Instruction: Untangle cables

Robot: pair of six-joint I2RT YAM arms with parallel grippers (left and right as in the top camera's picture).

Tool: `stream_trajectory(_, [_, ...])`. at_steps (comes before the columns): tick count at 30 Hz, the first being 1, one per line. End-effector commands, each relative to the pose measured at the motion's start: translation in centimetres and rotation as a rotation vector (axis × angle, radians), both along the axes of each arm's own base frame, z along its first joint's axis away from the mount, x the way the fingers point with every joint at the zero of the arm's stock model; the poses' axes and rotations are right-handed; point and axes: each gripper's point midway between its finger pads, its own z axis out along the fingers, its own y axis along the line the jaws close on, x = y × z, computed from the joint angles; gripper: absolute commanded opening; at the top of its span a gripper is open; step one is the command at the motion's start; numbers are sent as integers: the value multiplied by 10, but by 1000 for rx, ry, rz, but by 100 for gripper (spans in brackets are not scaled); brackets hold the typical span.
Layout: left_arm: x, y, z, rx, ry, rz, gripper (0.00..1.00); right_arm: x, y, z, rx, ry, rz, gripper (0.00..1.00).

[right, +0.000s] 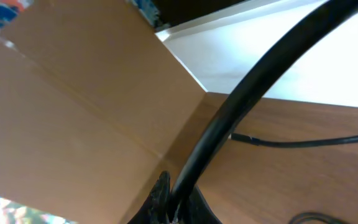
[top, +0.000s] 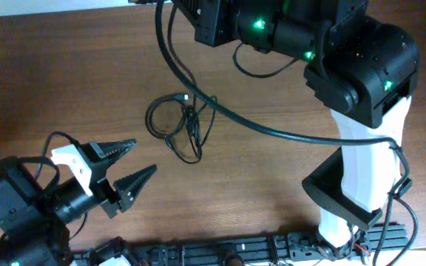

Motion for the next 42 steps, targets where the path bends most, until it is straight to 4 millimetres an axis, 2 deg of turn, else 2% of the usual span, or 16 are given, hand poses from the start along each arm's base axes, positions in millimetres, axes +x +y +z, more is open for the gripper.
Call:
stream_trajectory(1, [-1, -5, 4, -71, -78, -106, 62, -34, -2, 29, 84, -25, 99, 4])
stream_trajectory(6, [12, -10, -3, -91, -51, -183, 62, -46, 3, 31, 110, -1, 170, 4])
stream_trajectory(11, [22, -35, -11, -72, -59, -340, 58, -51, 6, 31, 112, 4, 204, 4])
stream_trajectory(14, [62, -43, -40, -10, 161, -227, 54, -52, 6, 30, 104, -1, 210, 4])
stream_trajectory(16, [83, -50, -52, 20, 235, -157, 56, -53, 6, 27, 84, -10, 217, 4])
stream_trajectory(18, [94, -59, -54, 42, 231, -124, 56, -54, 5, 18, 50, -1, 221, 4])
stream_trajectory(21, [125, -54, -57, 59, 265, 84, 58, -57, 3, 4, -4, 17, 230, 4])
stream_trajectory(22, [130, -55, -54, 57, 253, 112, 59, -57, 3, 2, -11, 21, 230, 4])
stream_trajectory(26, [130, -74, -43, 34, 209, 71, 66, -57, 3, 2, -11, 21, 234, 4])
stream_trajectory(32, [124, -104, -63, 54, 269, -24, 64, -55, 2, 3, -24, -14, 225, 4])
stream_trajectory(35, [124, -121, -67, 57, 258, -69, 66, -54, 2, 5, -20, -24, 224, 4])
stream_trajectory(39, [126, -124, -68, 58, 257, -73, 68, -50, -2, 2, -34, -18, 209, 4])
stream_trajectory(42, [131, -116, -67, 55, 257, -49, 68, -47, -7, -5, -63, -15, 197, 4])
